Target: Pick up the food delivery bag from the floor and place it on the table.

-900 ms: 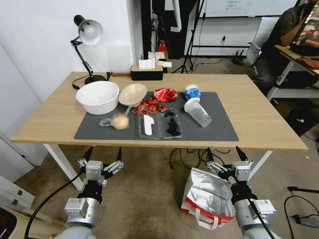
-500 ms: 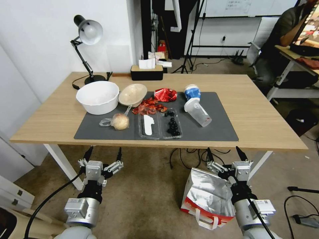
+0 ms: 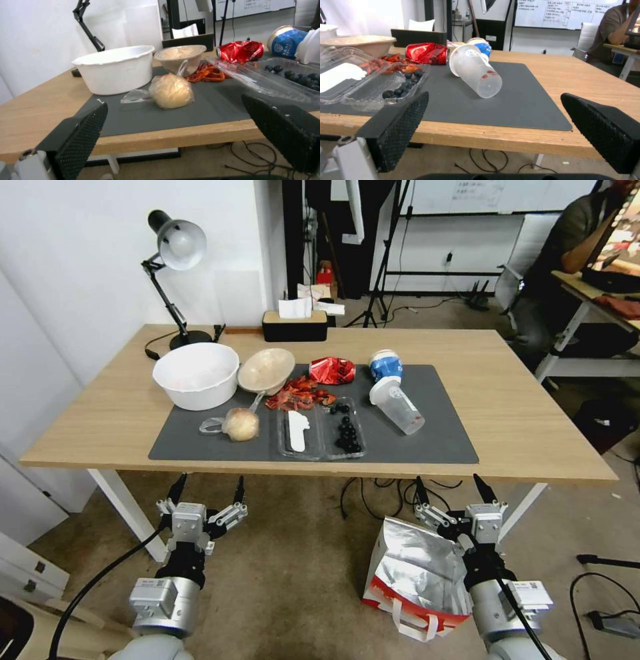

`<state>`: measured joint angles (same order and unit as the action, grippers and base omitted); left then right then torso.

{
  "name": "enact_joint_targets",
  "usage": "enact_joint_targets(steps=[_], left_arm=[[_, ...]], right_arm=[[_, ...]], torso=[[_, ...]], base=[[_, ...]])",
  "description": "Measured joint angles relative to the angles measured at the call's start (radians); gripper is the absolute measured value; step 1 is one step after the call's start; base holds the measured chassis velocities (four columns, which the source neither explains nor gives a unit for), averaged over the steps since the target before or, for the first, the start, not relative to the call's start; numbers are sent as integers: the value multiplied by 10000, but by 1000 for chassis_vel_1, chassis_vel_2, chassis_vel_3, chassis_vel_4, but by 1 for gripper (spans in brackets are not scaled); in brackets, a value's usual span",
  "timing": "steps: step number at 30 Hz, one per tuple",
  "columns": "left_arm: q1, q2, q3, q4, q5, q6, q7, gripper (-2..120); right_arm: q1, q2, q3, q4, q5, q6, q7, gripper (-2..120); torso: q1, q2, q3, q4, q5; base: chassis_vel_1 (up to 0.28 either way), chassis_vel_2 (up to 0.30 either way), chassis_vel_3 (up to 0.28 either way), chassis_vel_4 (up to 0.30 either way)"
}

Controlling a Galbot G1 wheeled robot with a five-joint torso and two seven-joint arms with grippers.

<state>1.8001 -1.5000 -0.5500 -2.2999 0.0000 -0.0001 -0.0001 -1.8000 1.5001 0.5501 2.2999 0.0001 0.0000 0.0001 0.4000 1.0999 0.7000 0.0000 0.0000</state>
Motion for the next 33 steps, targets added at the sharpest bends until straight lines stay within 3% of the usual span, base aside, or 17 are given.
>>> enact_joint_targets(steps=[9,12,16,18,21,22,25,27,28,30,32,33], left_arm=[[-57,45,11,17,-34,-5,-28,100],[-534,417,202,353,-356,-130,-356,100],[-1456,1158,570,1002,-983,-402,-1012,100],[-2430,1934,968,1686,-1651,-690,-1704,100],[-3165,2519,1259,2209,-2154,-913,-2230,100],[-3599,2871,1436,2512,-2453,-1043,-2539,100],[-4320,3446,1633,2943,-2931,-1286,-2964,100],[-4407,3640,1511,2829,-3088,-1523,-2963,100],[-4344,3955,1200,2545,-3289,-1897,-2967,100],[-4063,4067,1068,2355,-3409,-2070,-2966,100],[-3685,4105,948,2212,-3487,-2196,-2968,100],[-3471,4114,856,2064,-3492,-2298,-2967,100]], right_arm=[[41,-11,-1,-3,18,-21,4,100],[561,-201,-61,-228,308,-380,131,100],[1657,-584,-196,-693,909,-1138,419,100],[2642,-1005,-232,-1047,1533,-1752,628,100],[2767,-1341,272,-761,1949,-1737,629,100],[2696,-1464,477,-585,2152,-1738,629,100],[2460,-1598,635,-392,2292,-1739,629,100],[2370,-1602,634,-389,2293,-1738,627,100],[2236,-1575,621,-390,2288,-1716,624,100],[2132,-1520,588,-395,2282,-1691,618,100],[1993,-1469,582,-397,2283,-1636,598,100],[1917,-1461,576,-399,2308,-1592,573,100]], torso=[[0,0,0,-1,1],[-2,1,0,0,0],[2,0,2,0,-2],[5,-2,4,6,13],[5,0,3,0,-15],[4,0,3,-5,1],[3,-1,3,-10,-14],[5,-1,3,-9,-18],[5,-1,2,-7,15],[3,0,0,1,17],[1,-1,0,6,-18],[-3,1,-2,5,7]], base=[[0,0,0,0],[0,0,0,0],[0,0,0,0],[0,0,0,0],[0,0,0,0],[0,0,0,0],[0,0,0,0],[0,0,0,0],[0,0,0,0],[0,0,0,0],[0,0,0,0],[0,0,0,0]])
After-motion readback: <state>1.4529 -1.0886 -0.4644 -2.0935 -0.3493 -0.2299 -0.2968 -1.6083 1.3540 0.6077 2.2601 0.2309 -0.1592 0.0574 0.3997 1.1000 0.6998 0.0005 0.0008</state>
